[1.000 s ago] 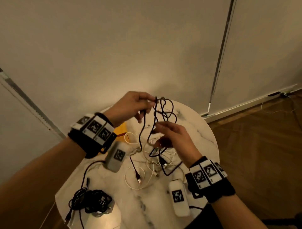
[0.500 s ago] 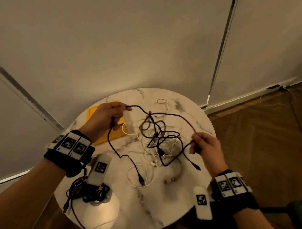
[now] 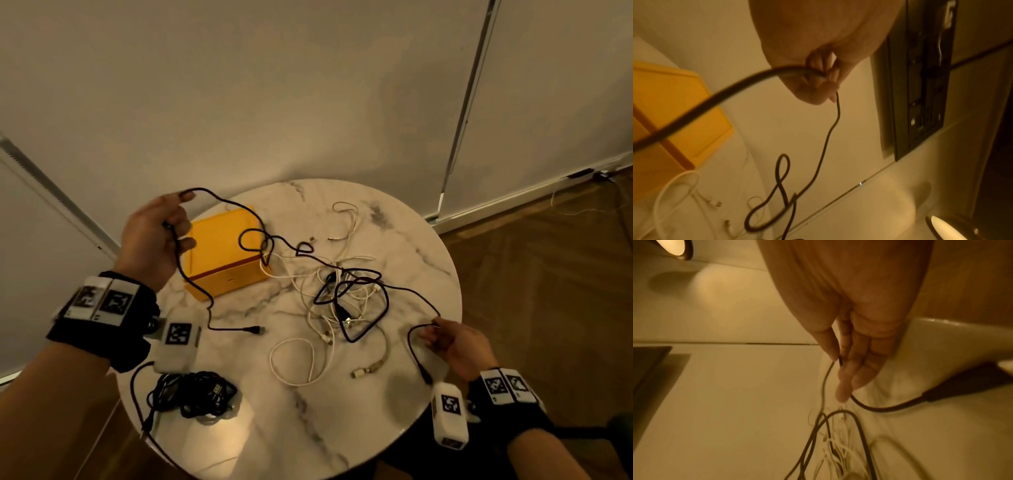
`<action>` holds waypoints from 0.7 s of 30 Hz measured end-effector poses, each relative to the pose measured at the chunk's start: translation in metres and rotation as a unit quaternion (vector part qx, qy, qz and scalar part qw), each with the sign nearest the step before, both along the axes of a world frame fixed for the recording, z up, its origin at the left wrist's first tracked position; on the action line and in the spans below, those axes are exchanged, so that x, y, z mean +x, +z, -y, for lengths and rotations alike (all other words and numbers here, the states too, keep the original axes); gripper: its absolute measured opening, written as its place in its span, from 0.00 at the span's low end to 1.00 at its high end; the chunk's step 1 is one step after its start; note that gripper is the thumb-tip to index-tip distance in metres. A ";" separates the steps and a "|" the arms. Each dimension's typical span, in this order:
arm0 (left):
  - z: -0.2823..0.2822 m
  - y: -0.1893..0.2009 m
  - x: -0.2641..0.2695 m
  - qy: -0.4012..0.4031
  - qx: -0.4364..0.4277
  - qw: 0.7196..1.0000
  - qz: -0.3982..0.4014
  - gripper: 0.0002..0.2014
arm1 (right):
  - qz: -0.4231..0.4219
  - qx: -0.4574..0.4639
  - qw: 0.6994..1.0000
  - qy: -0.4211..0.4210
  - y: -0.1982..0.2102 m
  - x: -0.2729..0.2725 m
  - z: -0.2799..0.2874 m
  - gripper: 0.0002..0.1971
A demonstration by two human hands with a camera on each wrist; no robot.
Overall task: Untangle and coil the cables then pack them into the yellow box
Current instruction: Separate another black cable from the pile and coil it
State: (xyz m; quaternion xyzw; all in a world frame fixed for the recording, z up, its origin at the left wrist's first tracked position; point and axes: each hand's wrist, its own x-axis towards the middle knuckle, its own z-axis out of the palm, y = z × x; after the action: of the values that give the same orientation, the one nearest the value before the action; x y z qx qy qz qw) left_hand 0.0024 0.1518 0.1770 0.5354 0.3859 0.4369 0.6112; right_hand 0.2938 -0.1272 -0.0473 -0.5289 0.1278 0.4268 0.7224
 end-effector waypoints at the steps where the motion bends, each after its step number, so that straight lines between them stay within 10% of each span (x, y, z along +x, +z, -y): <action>1: 0.006 -0.003 0.004 -0.034 0.011 0.999 -0.032 0.12 | 0.008 0.002 0.999 0.032 0.002 -0.005 -0.002 0.07; 6: 0.039 -0.011 0.028 -0.145 0.024 0.985 -0.094 0.12 | 0.193 -0.098 0.970 0.111 0.031 -0.024 -0.020 0.15; 9: 0.054 -0.012 0.042 -0.193 0.039 0.973 -0.122 0.12 | 0.409 -0.220 0.861 0.206 0.053 -0.030 -0.029 0.35; 12: 0.065 -0.014 0.052 -0.237 0.090 0.953 -0.165 0.09 | 0.551 -0.209 0.772 0.237 0.085 -0.045 -0.033 0.33; 21: 0.078 -0.022 0.065 -0.296 0.190 0.910 -0.220 0.04 | 0.511 0.089 0.788 0.332 0.161 -0.084 -0.067 0.04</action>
State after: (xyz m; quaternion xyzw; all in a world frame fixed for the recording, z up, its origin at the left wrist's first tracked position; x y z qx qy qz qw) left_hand 0.0677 0.0736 0.1552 0.8135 0.2440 0.1724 0.4989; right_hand 0.2097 -0.0598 0.1132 -0.6131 -0.4818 0.3173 0.5397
